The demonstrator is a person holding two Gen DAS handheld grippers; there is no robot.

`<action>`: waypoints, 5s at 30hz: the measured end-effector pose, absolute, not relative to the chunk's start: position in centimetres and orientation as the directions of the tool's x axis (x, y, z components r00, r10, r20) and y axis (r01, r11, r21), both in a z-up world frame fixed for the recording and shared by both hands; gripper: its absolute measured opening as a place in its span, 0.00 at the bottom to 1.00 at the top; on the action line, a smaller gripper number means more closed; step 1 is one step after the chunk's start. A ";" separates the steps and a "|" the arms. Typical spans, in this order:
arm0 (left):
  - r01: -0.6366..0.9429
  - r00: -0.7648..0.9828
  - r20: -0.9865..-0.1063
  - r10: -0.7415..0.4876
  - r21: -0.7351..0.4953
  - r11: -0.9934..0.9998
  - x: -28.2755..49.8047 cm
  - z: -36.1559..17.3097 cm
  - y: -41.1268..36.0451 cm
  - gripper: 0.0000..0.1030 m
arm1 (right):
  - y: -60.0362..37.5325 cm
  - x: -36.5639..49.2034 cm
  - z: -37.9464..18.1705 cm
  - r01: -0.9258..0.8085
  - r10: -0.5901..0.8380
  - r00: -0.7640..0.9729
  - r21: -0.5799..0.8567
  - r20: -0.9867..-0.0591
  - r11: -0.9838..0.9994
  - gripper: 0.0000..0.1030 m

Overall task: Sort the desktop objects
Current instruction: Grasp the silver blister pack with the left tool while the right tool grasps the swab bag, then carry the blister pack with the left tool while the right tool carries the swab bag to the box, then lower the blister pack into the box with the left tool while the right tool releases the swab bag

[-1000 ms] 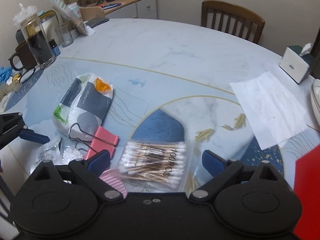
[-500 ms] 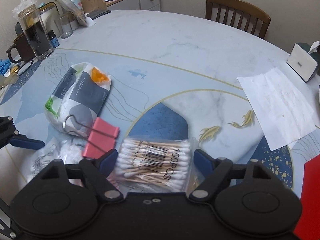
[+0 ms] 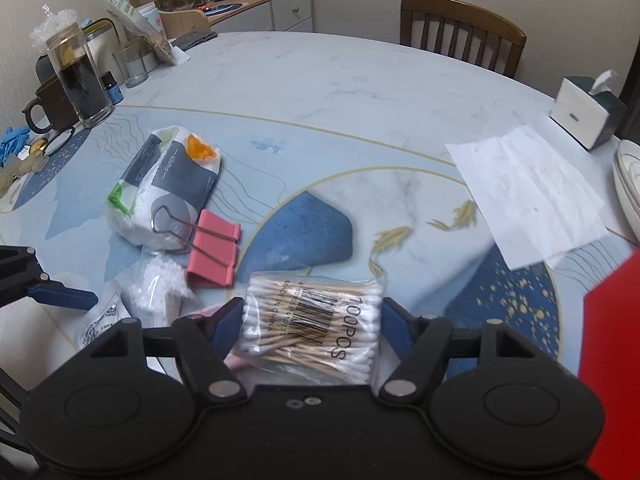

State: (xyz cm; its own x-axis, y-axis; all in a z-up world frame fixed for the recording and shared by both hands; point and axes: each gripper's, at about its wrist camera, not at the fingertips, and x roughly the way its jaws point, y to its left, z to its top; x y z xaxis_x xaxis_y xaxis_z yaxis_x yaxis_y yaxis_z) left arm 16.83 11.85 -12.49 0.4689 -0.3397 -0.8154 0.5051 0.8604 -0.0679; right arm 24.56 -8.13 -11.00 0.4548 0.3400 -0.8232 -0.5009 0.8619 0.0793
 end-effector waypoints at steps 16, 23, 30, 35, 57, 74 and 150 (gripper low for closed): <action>0.502 0.467 -0.802 -0.372 -0.105 0.858 14.4 -11.6 10.6 0.70 | -11.7 19.0 -7.4 -0.479 0.393 0.470 0.146 -0.790 0.866 0.69; 0.511 0.474 -0.784 -0.401 -0.125 0.850 14.0 -10.3 9.4 0.70 | -14.5 17.1 -5.9 -0.440 0.379 0.499 0.150 -0.779 0.885 0.69; 0.543 0.498 -0.751 -0.433 -0.119 0.831 14.4 -8.0 6.6 0.70 | -17.5 15.9 -4.1 -0.417 0.362 0.532 0.135 -0.765 0.899 0.69; 0.566 0.513 -0.726 -0.458 -0.115 0.816 15.0 -6.3 4.1 0.70 | -19.9 15.4 -2.8 -0.409 0.359 0.555 0.130 -0.750 0.903 0.69; 0.617 0.563 -0.643 -0.520 -0.092 0.782 18.6 -1.2 -9.5 0.70 | -32.9 16.5 -0.8 -0.369 0.327 0.623 0.101 -0.711 0.924 0.69; 0.650 0.589 -0.621 -0.518 -0.018 0.760 23.1 0.0 -18.2 0.70 | -39.8 18.1 -1.6 -0.339 0.285 0.631 0.075 -0.722 0.938 0.70; 0.668 0.416 -0.850 -0.322 0.046 0.742 30.1 -6.6 -30.3 0.81 | -42.8 21.6 -6.3 -0.353 0.254 0.576 0.044 -0.777 0.935 0.85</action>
